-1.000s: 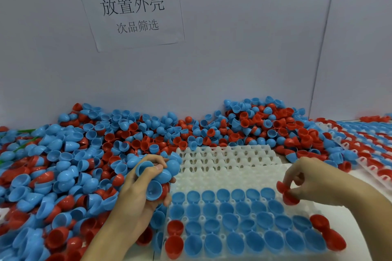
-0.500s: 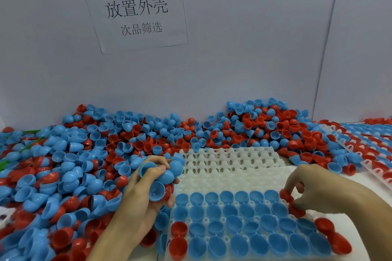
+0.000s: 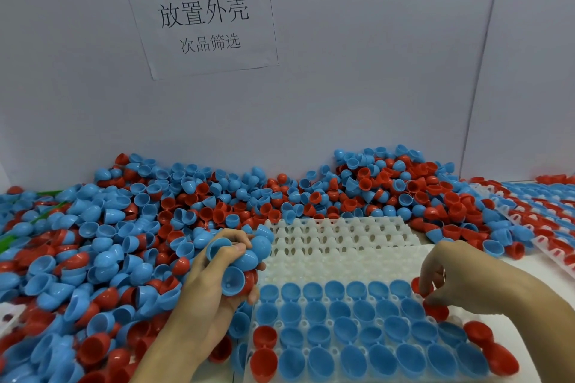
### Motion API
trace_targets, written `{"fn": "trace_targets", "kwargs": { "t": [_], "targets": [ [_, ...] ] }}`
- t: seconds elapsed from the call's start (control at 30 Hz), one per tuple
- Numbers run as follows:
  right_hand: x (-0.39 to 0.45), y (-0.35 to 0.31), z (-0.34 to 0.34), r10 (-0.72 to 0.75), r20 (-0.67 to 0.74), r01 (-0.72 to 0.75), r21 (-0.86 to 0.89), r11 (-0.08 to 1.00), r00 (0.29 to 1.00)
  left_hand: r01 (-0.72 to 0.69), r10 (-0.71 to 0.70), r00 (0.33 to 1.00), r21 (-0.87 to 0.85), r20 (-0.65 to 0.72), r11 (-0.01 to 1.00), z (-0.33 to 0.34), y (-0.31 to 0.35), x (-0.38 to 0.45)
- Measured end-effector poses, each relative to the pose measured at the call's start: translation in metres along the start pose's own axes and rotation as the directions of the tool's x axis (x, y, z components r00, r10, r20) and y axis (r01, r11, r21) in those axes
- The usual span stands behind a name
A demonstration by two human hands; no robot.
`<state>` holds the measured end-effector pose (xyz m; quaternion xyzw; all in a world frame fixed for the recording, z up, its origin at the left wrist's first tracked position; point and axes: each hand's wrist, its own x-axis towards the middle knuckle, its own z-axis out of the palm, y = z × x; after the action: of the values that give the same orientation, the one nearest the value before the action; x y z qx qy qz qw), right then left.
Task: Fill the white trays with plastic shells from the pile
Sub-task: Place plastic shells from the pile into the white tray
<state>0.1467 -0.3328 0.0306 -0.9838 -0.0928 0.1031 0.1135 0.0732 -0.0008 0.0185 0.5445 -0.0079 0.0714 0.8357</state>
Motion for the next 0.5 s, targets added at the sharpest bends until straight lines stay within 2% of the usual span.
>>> {"fn": "trace_targets", "kwargs": {
  "t": [0.17,0.3,0.4,0.5],
  "targets": [
    [-0.007,0.002,-0.009,-0.025,0.001,0.025,0.051,0.998,1.000,0.007,-0.006,1.000,-0.021,0.004,1.000,0.001,0.001,0.000],
    [-0.009,-0.009,-0.014,-0.048,-0.252,0.069,0.074,0.995,0.966,0.014,-0.014,1.000,-0.027,0.008,1.000,0.002,0.001,-0.001],
    [-0.007,-0.045,-0.012,-0.124,-0.408,0.233,0.231,0.944,0.904,0.011,-0.011,1.000,-0.011,0.004,1.000,0.003,-0.001,-0.001],
    [-0.005,-0.101,-0.006,-0.233,-0.414,0.406,0.399,0.822,0.880,-0.004,0.004,1.000,0.028,0.024,1.000,0.004,-0.001,-0.001]
  ]
}}
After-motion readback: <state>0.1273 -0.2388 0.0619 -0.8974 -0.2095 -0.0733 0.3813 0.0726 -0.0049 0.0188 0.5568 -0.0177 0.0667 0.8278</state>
